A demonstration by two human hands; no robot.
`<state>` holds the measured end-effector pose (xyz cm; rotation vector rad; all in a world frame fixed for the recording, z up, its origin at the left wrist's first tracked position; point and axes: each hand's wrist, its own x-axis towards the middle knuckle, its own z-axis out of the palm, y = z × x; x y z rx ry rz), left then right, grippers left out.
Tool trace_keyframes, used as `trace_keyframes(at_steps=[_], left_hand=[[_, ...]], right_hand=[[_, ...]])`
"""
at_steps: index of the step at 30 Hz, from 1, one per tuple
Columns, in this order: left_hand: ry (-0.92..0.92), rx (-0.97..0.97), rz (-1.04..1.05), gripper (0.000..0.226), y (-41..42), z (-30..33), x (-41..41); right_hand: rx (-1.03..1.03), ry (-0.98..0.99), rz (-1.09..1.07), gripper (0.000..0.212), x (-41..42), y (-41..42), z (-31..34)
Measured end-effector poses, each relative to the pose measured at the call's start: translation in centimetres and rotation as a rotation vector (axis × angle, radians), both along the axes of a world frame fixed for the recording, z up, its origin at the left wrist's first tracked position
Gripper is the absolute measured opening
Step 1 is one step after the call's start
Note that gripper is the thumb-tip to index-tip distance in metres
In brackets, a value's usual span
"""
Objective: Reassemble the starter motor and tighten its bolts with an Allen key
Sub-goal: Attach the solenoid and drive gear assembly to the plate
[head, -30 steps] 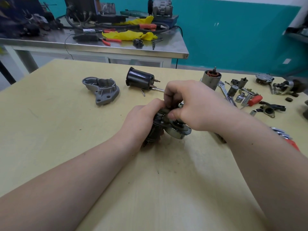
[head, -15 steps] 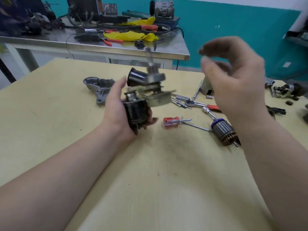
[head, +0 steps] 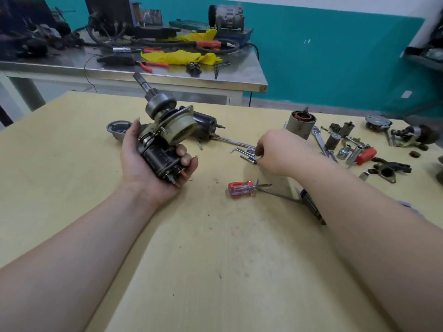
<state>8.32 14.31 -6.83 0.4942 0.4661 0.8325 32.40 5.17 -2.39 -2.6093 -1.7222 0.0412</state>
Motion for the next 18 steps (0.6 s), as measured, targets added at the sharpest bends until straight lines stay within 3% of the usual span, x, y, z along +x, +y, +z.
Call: trace_keyframes(at_steps=[6,11,18], left_hand=[[0.024,-0.006,-0.007,0.067,0.0,0.1,0.2],[0.055,0.02,-0.039,0.067,-0.2,0.1,0.4],[0.111,0.031,-0.016,0.066,-0.5,0.3,0.6]], right_hand=[[-0.041,0.09,0.073,0.026,-0.6,0.3,-0.4],[0.083,0.254,0.114,0.024,0.3,-0.1,-0.2],[-0.022,0.106,0.246,0.036,-1.6,0.5,-1.3]])
